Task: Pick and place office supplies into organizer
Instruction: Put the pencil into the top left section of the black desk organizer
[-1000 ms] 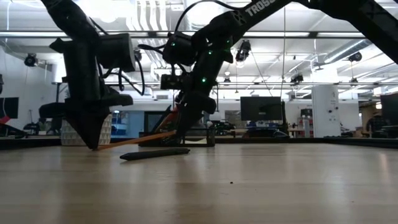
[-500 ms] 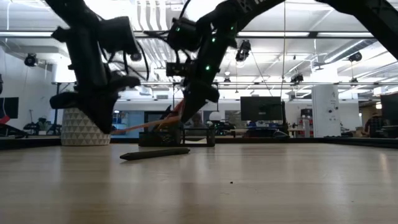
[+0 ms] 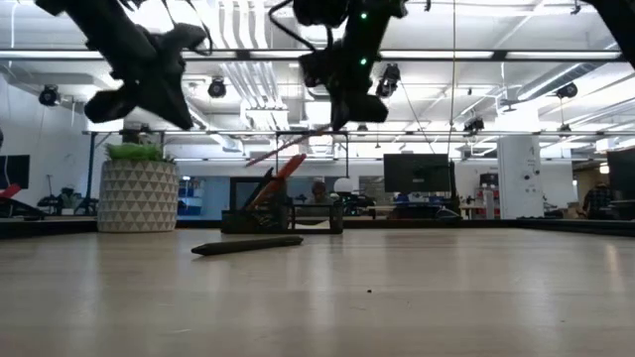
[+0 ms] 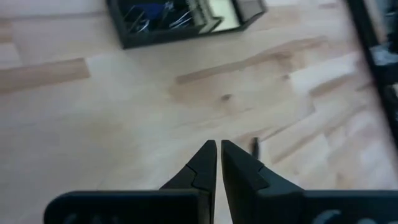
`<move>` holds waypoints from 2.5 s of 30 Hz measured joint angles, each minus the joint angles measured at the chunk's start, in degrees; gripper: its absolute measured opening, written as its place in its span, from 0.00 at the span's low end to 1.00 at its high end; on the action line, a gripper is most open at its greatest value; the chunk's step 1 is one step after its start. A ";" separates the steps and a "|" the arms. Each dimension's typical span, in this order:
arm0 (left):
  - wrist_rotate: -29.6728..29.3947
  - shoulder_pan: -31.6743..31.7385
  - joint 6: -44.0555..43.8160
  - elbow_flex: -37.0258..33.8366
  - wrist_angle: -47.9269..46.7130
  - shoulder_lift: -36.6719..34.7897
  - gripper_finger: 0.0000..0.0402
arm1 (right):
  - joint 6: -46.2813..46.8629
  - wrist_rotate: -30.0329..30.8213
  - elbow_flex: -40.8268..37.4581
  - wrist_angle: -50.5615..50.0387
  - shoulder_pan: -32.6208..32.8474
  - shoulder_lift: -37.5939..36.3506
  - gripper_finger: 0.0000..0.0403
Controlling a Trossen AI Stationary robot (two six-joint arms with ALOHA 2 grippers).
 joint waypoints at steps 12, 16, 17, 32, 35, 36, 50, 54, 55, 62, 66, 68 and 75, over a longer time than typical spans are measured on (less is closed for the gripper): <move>0.84 -4.52 5.61 -0.68 -0.14 -7.47 0.02 | -23.37 14.33 0.02 0.56 -1.83 -0.15 0.07; 2.73 -5.88 6.08 -0.76 -0.08 -8.03 0.02 | -24.52 17.05 0.00 3.35 -3.03 -0.11 0.07; 2.91 -6.16 6.13 -0.76 -0.03 -8.01 0.02 | -25.38 17.73 0.00 4.52 -3.27 -0.11 0.07; 5.58 -7.05 5.51 -0.77 -0.04 -4.53 0.02 | -35.82 13.50 0.00 10.51 -3.56 0.47 0.07; 7.28 -7.08 5.44 -0.53 0.03 -3.89 0.02 | -37.19 12.70 0.00 10.81 -3.63 1.66 0.07; 7.76 -7.05 5.23 -0.52 0.04 -3.85 0.02 | -37.67 12.13 0.01 10.96 -3.71 2.04 0.07; 8.74 -7.05 3.87 -0.76 0.31 -3.39 0.02 | -45.31 8.95 4.70 16.77 -3.83 6.81 0.07; 8.75 -7.04 3.91 -0.76 0.39 -3.32 0.02 | -44.47 6.81 8.96 16.60 -3.36 9.50 0.07; 9.00 -7.01 3.91 -0.76 0.34 -3.32 0.02 | -44.06 6.88 9.93 16.14 -3.28 10.28 0.07; 10.82 -7.01 4.04 -0.76 0.33 -3.30 0.02 | -43.19 5.59 14.03 13.32 -3.19 13.09 0.12; 11.01 -7.02 4.04 -0.76 0.19 -3.18 0.02 | -43.15 5.68 13.51 11.79 -3.14 12.36 0.15; 11.01 -7.03 4.06 -0.76 0.16 -3.09 0.02 | -42.07 5.74 13.15 8.87 -3.28 11.82 0.15; 10.96 -7.03 4.54 -0.76 0.18 -3.08 0.02 | -39.93 6.06 9.96 4.57 -4.19 10.31 0.12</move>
